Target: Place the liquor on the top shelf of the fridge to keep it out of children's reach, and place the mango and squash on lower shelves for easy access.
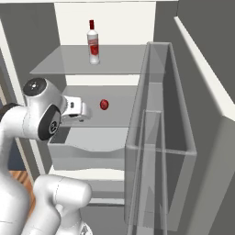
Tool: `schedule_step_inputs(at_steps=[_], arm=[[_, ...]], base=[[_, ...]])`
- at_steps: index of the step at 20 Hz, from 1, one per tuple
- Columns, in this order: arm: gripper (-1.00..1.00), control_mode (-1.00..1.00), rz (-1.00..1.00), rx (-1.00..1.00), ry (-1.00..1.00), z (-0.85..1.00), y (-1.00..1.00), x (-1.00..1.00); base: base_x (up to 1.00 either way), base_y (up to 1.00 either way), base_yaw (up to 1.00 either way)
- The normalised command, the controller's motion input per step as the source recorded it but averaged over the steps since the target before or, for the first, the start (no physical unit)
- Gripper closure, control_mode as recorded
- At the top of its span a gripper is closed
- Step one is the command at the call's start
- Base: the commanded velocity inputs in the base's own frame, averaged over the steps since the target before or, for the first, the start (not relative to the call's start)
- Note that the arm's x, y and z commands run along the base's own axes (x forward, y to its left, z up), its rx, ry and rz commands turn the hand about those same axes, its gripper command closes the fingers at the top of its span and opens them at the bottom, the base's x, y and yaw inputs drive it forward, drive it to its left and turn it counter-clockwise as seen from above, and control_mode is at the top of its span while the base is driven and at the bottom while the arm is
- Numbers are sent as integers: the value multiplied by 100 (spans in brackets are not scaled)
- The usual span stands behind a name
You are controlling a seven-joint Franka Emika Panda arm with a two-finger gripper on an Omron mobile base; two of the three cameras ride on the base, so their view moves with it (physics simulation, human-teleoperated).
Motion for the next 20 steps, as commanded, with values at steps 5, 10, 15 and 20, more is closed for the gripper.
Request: schedule_step_inputs(at_steps=[5, 10, 15, 20], arm=[[-100, -100, -1, 0, 0, 35, 0, -58], [-100, -100, 0, 0, 0, 10, 0, -23], [-100, -100, 0, 0, 0, 19, 0, -24], [-100, -100, 0, 0, 0, 9, 0, -29]], base=[[0, 0, 0], [0, 0, 0], [0, 0, 0], [0, 0, 0]])
